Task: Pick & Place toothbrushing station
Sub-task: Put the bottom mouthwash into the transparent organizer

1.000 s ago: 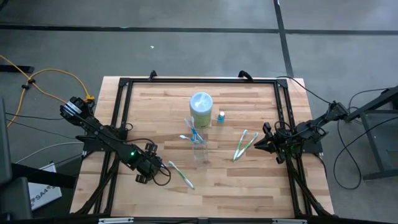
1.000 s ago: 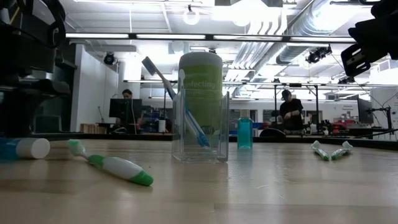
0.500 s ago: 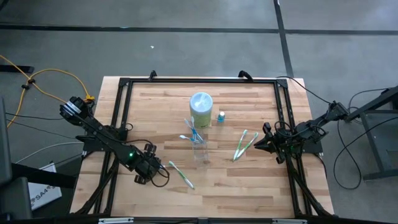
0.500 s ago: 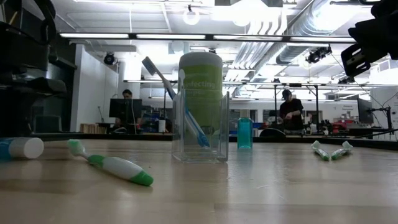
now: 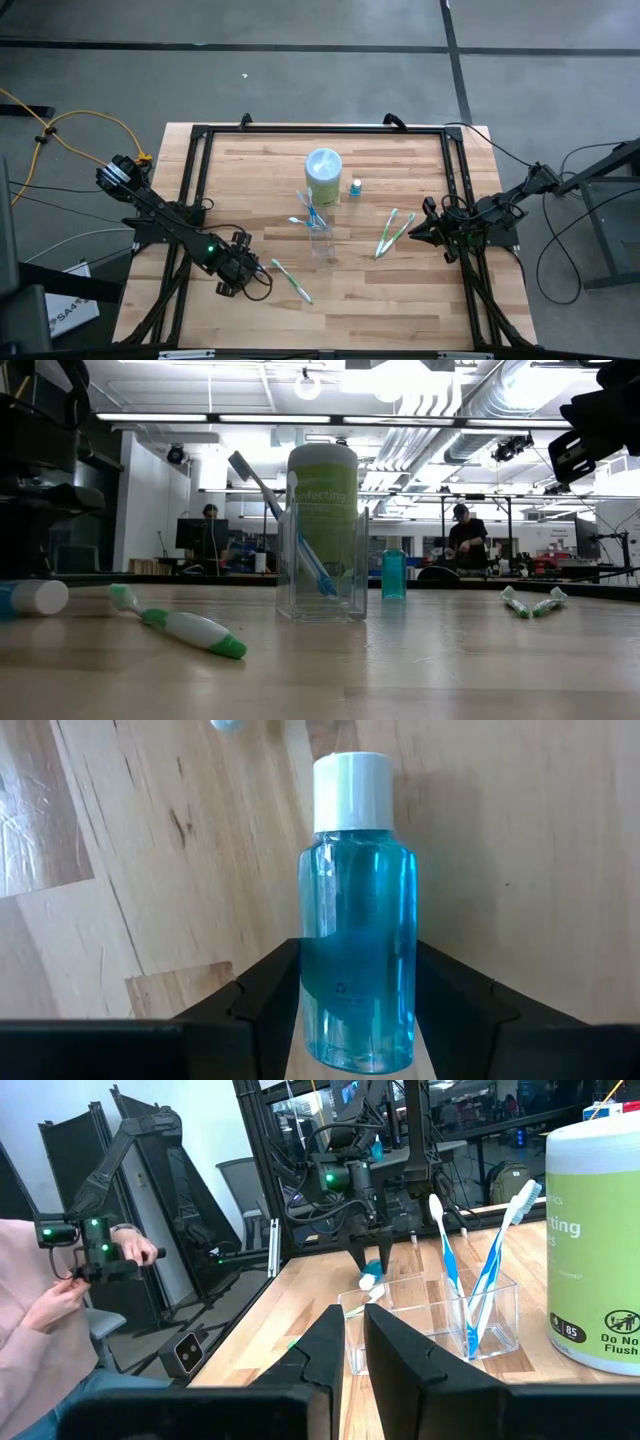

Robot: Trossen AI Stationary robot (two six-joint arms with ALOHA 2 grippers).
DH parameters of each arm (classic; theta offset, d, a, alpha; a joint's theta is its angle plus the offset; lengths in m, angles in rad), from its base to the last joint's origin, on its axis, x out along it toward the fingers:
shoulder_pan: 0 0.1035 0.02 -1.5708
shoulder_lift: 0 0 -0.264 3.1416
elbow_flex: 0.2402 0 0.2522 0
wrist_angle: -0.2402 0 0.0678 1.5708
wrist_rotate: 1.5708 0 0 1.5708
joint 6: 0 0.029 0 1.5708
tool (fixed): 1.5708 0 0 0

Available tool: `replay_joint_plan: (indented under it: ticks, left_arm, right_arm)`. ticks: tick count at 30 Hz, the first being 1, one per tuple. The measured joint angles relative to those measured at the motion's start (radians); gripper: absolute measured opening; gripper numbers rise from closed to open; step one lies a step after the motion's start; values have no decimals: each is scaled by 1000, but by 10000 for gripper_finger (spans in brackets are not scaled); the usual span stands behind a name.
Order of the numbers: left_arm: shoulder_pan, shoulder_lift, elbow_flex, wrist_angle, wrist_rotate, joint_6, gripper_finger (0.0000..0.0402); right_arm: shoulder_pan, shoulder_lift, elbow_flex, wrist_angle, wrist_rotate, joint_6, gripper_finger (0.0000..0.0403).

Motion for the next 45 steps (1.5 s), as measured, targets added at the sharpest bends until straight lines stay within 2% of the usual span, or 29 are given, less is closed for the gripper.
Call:
replay_joint_plan:
  ticks: [19, 26, 33, 40, 45]
  left_arm:
    - [-10, -3, 3, 44, -5, -33, 94]
    - [-26, -3, 3, 45, -5, -47, 96]
    - [-26, -2, 3, 42, -9, -70, 130]
    - [-18, 13, 1, -26, -29, -186, 137]
    - [-18, 38, 4, -37, -25, -214, 137]
  right_arm:
    - [0, 0, 0, 0, 0, 0, 36]
    - [0, 0, 0, 0, 0, 0, 36]
    - [0, 0, 0, 0, 0, 0, 36]
    - [0, 0, 0, 0, 0, 0, 36]
    - [0, 0, 0, 0, 0, 0, 36]
